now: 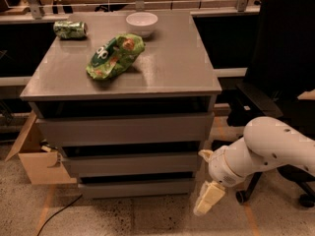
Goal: Open middle drawer
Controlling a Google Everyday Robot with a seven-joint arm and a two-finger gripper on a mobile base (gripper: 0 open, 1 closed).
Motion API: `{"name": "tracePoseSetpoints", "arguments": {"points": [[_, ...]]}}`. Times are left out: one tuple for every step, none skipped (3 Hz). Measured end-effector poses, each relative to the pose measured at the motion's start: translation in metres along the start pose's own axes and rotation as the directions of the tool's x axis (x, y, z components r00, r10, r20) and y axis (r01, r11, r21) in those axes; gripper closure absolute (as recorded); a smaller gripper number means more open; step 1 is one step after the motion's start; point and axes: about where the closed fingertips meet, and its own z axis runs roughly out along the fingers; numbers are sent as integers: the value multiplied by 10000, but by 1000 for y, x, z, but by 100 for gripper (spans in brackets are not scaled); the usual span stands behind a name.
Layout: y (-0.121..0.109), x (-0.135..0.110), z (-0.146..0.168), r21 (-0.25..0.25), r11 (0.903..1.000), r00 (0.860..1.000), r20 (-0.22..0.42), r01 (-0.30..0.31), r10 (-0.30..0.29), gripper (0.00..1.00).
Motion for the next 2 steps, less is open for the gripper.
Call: {"name": "tracePoseSetpoints", "arguments": {"points": [[-10, 15, 34, 64, 10000, 10000, -11, 52, -52, 0], [-23, 14, 76, 269, 9975, 9978, -106, 650, -647, 0]]}}
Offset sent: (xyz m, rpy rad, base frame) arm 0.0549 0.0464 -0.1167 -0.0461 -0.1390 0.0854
